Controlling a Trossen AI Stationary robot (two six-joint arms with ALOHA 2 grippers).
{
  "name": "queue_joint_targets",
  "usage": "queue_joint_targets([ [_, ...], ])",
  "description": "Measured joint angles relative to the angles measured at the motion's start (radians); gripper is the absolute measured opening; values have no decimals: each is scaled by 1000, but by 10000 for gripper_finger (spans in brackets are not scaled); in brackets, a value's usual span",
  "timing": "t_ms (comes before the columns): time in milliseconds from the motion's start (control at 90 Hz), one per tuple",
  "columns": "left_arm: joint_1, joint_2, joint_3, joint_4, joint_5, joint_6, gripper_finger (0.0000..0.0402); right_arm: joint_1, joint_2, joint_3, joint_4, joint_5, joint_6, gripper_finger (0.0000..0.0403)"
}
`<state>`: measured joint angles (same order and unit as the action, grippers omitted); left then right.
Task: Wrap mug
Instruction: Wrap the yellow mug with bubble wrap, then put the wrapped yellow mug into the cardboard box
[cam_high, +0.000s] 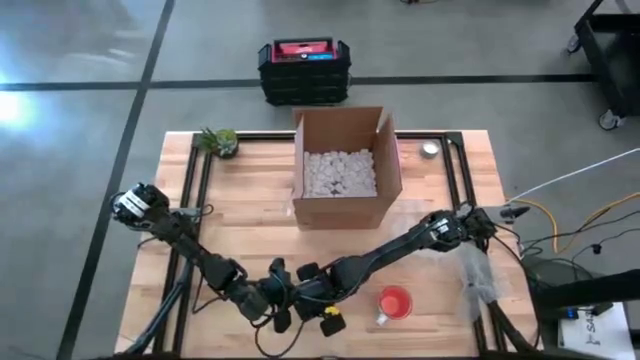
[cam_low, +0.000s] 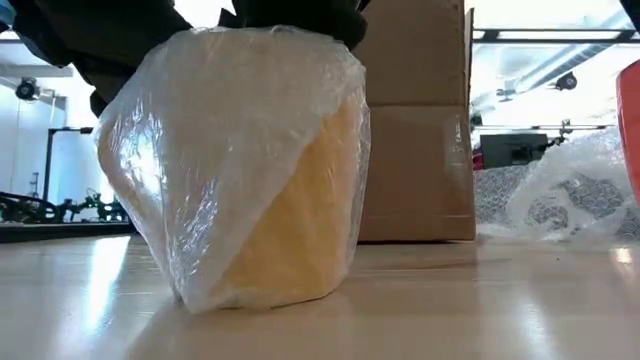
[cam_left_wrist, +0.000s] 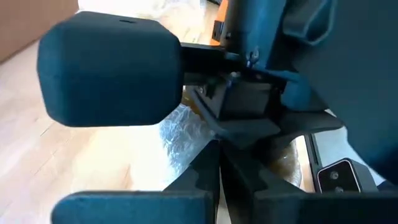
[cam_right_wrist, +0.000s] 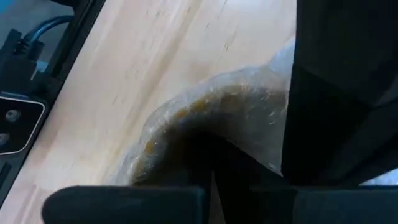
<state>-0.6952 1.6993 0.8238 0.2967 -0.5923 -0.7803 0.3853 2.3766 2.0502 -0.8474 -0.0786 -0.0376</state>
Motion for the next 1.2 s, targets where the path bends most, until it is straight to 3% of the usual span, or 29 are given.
queue_joint_targets([
  [333, 0, 1, -2, 25, 3, 35, 0, 4, -93, -2, -48, -23, 49, 2],
  [567, 0, 1, -2, 25, 3, 35, 0, 5, -134, -1, -127, -113, 82, 12],
  [678, 0, 1, -2, 26, 4, 35, 0, 6, -150, 0, -156, -117, 81, 46],
  [967, 0, 1, -2, 25, 4, 35, 0, 28, -232, 2, -151, -139, 86, 180],
  [1200, 0, 1, -2, 25, 2, 35, 0, 84, -220, 0, -14, -117, 121, 224],
])
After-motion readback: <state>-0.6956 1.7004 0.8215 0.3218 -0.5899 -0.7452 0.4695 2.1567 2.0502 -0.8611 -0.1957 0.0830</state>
